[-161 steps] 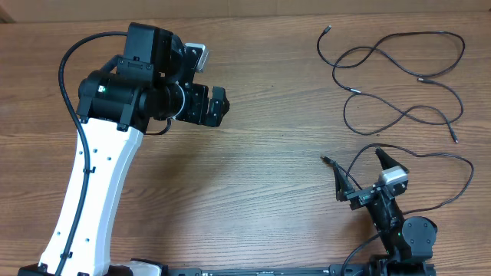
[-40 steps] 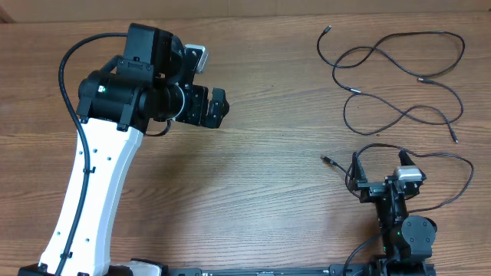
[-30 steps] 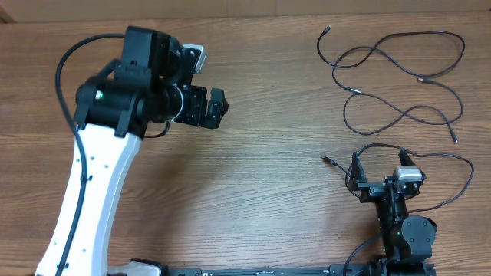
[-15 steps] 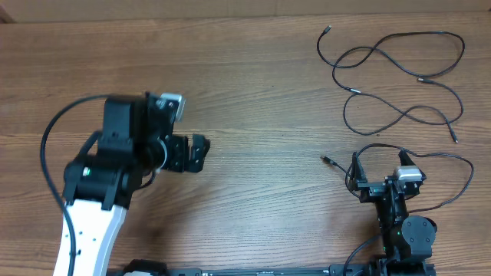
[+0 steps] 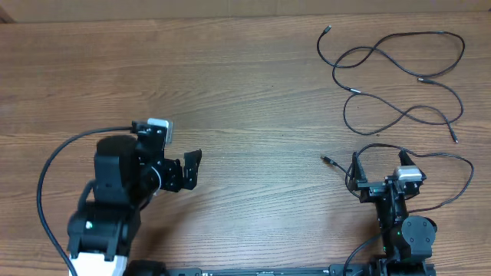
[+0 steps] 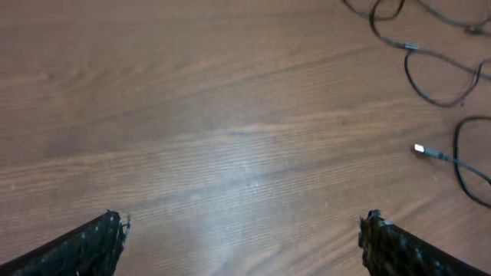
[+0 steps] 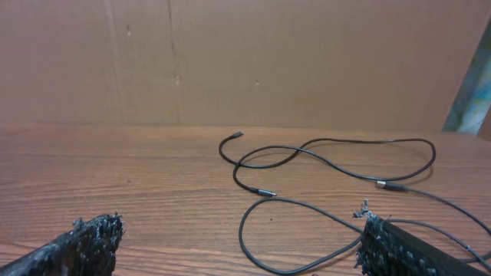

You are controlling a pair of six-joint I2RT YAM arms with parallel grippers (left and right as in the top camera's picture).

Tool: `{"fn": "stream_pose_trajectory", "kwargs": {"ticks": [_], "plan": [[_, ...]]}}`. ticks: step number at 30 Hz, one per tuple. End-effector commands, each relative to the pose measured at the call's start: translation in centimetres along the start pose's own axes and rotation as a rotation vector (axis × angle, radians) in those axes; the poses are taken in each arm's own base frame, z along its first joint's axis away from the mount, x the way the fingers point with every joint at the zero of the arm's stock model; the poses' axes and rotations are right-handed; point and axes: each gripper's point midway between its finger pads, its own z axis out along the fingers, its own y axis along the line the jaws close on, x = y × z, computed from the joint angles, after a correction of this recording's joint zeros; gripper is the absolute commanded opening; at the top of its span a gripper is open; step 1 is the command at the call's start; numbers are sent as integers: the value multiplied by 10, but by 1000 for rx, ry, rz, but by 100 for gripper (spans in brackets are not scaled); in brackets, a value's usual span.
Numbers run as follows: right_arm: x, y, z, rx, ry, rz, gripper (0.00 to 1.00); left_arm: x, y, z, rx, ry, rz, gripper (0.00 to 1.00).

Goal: Untangle cables

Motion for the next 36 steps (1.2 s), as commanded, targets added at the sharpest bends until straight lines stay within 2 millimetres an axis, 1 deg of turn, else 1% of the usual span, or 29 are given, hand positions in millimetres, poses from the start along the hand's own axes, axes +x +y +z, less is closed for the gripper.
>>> {"fn": "stream_pose_trajectory", "kwargs": {"ticks": [1,5,13,21,28,30,36], "plan": [[1,-1,0,5,-8,2,100,8,2,-2,-4,-54,19,99],[1,-1,0,5,-8,2,100,14,1,-5,0,-100,31,100],[1,-1,0,5,-8,2,100,22,5,-20,-21,-181,35,99],[1,-1,0,5,-8,2,100,18,11,-37,-53,-267,31,100],[1,-1,0,5,-8,2,100,13,7,-56,-52,-350,46,100],[1,-1,0,5,-8,2,100,14,7,-57,-53,-356,52,100],[1,-1,0,5,-8,2,100,24,10,-48,-58,-334,44,99]]}}
